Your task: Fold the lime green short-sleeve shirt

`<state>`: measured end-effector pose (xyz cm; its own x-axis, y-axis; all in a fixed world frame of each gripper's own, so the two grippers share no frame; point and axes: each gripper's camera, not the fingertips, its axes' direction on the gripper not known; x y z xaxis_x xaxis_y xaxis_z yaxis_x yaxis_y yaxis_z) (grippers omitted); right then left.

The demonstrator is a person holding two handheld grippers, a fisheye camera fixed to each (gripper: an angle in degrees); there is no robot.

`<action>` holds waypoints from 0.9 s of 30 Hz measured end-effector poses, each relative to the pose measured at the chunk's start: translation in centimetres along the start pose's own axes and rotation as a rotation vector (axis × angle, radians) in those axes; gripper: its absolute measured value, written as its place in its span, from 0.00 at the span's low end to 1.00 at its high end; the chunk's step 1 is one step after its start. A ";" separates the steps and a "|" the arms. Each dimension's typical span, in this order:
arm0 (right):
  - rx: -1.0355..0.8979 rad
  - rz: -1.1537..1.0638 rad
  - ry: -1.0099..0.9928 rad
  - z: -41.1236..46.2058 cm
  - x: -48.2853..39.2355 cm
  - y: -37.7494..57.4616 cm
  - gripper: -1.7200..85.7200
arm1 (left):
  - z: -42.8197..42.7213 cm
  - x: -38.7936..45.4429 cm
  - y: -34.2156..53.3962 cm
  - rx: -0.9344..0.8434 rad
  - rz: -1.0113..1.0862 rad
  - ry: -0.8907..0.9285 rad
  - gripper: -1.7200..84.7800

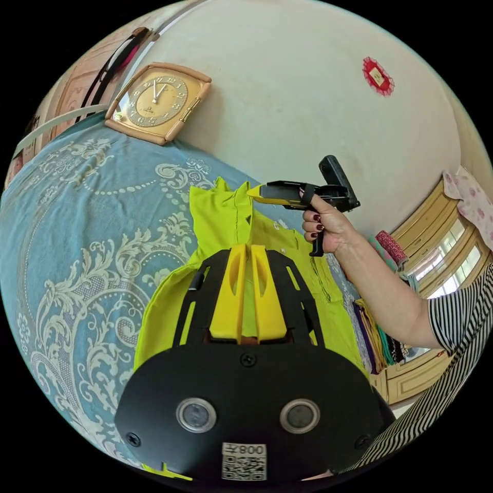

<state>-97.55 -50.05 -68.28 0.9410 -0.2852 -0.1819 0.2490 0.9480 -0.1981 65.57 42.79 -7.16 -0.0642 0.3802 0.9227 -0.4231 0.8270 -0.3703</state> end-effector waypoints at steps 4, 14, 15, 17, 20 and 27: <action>-0.034 0.070 -0.024 1.5 5.4 1.5 0.02 | 2.0 0.8 -0.6 -0.059 0.000 -0.002 0.04; -0.016 0.167 -0.053 2.2 12.3 3.9 0.02 | 5.8 1.9 -2.3 -0.191 -0.023 -0.010 0.05; -0.019 0.170 -0.038 2.2 12.5 4.0 0.02 | 6.0 2.1 -2.5 -0.201 -0.022 -0.002 0.05; -0.020 0.180 0.009 1.9 12.8 4.5 0.02 | 6.2 2.2 -2.7 -0.211 -0.025 0.009 0.05; 0.039 0.168 0.017 0.9 12.2 5.0 0.02 | 5.5 2.5 -2.9 -0.152 -0.034 0.003 0.05; 0.037 -0.054 0.071 3.6 5.4 -0.1 0.02 | 4.6 2.3 -3.9 -0.069 -0.057 -0.095 0.04</action>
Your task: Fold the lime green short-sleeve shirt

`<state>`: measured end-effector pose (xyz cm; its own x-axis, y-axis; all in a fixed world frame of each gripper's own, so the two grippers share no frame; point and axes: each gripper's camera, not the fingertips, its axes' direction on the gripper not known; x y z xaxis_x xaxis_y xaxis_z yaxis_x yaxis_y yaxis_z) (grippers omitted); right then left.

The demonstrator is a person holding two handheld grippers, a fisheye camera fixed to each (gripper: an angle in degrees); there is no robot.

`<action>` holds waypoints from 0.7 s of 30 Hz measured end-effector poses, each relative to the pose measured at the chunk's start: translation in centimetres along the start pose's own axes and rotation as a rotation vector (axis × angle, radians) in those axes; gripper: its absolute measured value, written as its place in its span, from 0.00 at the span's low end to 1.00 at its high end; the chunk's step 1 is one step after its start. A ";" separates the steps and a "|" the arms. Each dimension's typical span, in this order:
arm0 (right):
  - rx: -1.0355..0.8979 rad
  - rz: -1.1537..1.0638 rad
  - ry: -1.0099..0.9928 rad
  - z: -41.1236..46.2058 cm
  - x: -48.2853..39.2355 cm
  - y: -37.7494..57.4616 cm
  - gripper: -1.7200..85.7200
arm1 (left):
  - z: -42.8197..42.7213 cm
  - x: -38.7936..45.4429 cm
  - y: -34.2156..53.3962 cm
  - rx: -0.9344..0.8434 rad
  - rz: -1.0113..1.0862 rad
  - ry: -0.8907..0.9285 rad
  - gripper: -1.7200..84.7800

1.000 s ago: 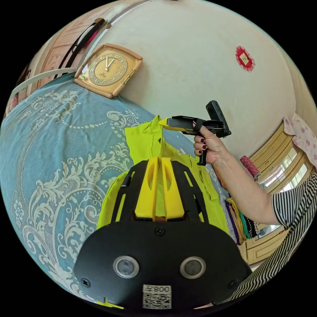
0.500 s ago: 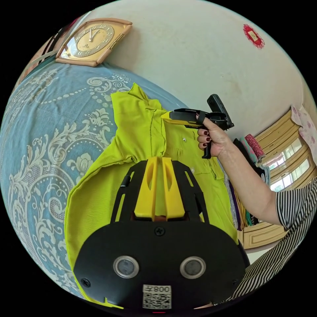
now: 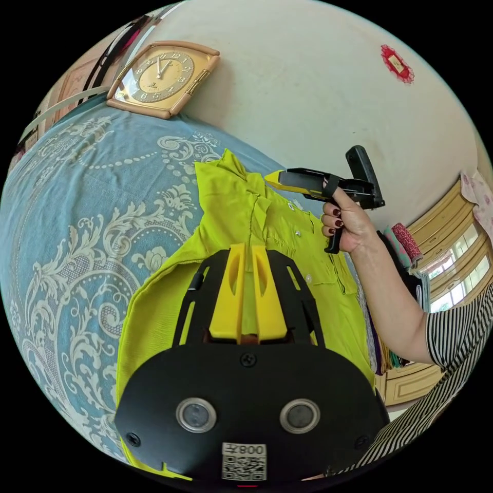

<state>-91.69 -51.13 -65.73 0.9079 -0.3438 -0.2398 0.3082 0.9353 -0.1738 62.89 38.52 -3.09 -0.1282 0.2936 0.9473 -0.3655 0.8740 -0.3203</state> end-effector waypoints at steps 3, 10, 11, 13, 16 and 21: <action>-0.086 -0.077 0.046 4.2 -2.4 -3.4 0.02 | 1.1 -1.0 -0.5 -0.081 -0.038 -0.033 0.03; -0.208 -0.119 0.176 10.9 -4.1 -7.1 0.02 | 0.0 -4.5 0.0 0.001 -0.210 -0.001 0.02; -0.203 -0.103 0.167 11.1 -4.1 -7.4 0.02 | -0.2 -5.0 0.1 0.019 -0.232 0.010 0.02; -0.195 -0.085 0.157 11.3 -4.1 -7.5 0.02 | -0.7 -5.4 0.5 0.056 -0.249 0.003 0.02; -0.188 -0.102 0.142 10.7 -4.7 -6.9 0.02 | -0.7 -5.3 0.5 0.047 -0.220 0.051 0.02; -0.119 -0.116 0.144 9.0 -5.8 -6.6 0.02 | 0.5 -5.3 0.8 -0.020 -0.194 0.073 0.02</action>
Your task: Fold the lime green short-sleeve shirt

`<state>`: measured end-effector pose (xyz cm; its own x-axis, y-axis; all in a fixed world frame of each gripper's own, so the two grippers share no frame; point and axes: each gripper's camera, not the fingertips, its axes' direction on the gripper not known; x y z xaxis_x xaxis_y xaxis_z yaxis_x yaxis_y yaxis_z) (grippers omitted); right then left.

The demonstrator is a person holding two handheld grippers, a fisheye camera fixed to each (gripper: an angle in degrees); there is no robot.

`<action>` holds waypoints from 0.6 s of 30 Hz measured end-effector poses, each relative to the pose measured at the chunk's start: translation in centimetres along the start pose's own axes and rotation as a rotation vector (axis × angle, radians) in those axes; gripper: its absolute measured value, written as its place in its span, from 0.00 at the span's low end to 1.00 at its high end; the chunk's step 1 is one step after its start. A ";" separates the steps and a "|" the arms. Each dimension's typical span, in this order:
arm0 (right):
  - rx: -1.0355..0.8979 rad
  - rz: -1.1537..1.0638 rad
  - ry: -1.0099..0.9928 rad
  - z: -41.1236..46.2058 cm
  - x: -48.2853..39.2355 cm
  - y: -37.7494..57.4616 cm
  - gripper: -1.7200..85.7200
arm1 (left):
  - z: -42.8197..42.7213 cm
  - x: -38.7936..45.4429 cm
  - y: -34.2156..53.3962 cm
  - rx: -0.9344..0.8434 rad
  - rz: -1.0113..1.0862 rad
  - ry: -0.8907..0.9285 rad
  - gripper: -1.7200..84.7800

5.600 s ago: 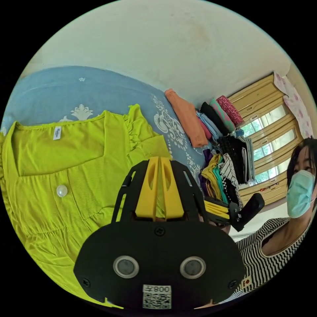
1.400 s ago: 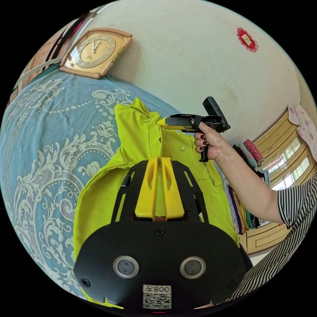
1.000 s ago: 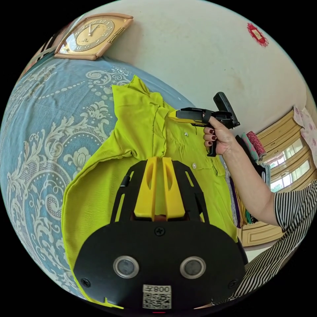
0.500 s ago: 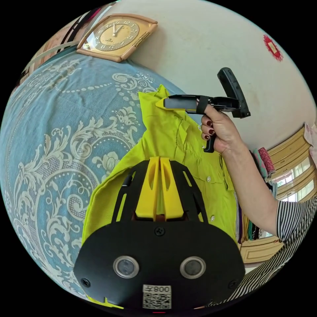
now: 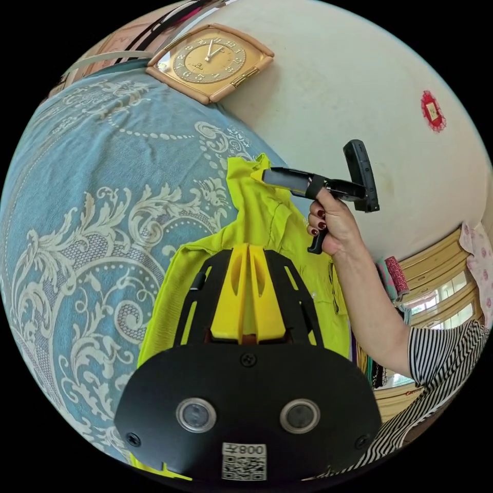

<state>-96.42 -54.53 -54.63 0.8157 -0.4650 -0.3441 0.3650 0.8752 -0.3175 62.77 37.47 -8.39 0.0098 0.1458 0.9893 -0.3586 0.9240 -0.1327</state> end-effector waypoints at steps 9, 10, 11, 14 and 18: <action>-0.045 0.065 -0.049 2.9 1.2 -1.6 0.02 | -0.8 -2.8 1.3 0.043 -0.072 0.060 0.02; -0.036 0.033 -0.056 2.2 0.4 -0.7 0.02 | -0.8 -2.8 1.4 0.045 -0.068 0.054 0.02; -0.038 -0.007 -0.056 1.6 -0.7 0.3 0.02 | -1.0 -2.8 1.6 0.047 -0.062 0.047 0.02; -0.030 -0.090 -0.054 0.3 -3.5 4.1 0.02 | -1.4 -3.3 2.1 0.069 -0.069 0.053 0.02; -0.093 -0.132 -0.119 2.3 -5.2 6.6 0.02 | -1.6 -4.4 3.1 0.083 -0.096 0.075 0.02</action>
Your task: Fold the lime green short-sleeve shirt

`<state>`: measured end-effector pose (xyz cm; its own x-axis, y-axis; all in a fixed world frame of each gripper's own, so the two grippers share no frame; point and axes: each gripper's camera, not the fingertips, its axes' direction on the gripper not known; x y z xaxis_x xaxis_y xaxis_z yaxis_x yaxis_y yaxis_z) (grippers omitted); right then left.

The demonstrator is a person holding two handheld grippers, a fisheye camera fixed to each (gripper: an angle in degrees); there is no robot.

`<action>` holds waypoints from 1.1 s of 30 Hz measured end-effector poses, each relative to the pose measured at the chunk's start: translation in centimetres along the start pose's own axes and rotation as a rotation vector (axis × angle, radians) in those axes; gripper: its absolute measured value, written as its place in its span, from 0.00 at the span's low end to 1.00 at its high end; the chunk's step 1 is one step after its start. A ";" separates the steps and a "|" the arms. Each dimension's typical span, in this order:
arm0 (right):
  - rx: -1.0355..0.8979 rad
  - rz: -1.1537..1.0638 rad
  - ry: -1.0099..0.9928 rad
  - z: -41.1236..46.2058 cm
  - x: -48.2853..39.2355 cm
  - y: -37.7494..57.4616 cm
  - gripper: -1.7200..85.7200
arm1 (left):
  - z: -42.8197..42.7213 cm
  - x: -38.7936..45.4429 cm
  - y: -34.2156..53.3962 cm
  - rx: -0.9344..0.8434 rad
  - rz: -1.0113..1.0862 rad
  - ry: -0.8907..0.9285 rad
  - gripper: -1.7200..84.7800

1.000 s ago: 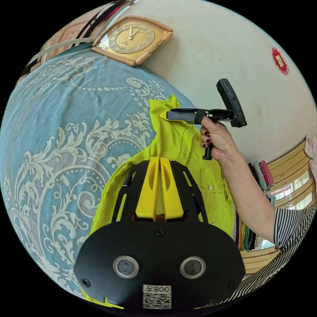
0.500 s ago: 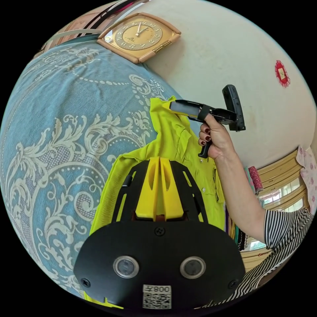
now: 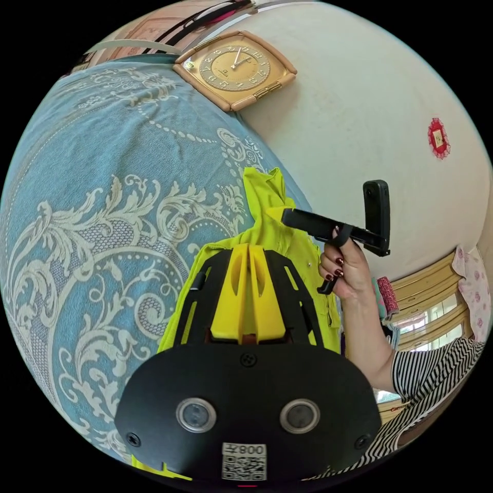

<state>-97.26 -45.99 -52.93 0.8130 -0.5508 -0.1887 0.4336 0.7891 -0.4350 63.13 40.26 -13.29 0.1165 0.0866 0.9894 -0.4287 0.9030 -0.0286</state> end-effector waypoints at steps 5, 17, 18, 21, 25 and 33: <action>-0.035 0.050 -0.015 3.2 0.6 0.4 0.02 | -0.2 -0.2 0.7 -0.020 0.029 -0.021 0.02; 0.040 0.198 0.033 1.3 5.0 5.8 0.02 | -1.1 -2.5 3.3 -0.019 0.006 0.003 0.02; 0.043 0.199 0.025 1.1 5.1 6.3 0.02 | -1.3 -2.6 3.5 -0.013 0.008 -0.002 0.02; 0.132 0.180 0.032 -1.3 3.7 10.0 0.02 | -1.9 -2.8 4.2 0.003 0.021 -0.001 0.02; 0.209 0.204 0.004 -5.2 1.8 19.5 0.02 | -2.7 -3.4 5.3 0.059 0.043 0.137 0.02; 0.068 0.464 0.038 -7.1 -4.0 44.4 0.02 | -4.1 -1.5 8.6 0.029 0.223 0.275 0.02</action>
<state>-84.04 -10.65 -77.71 0.9126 -0.1438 -0.3827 0.0528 0.9697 -0.2383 62.91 49.65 -15.63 0.2523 0.3936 0.8840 -0.4959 0.8370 -0.2312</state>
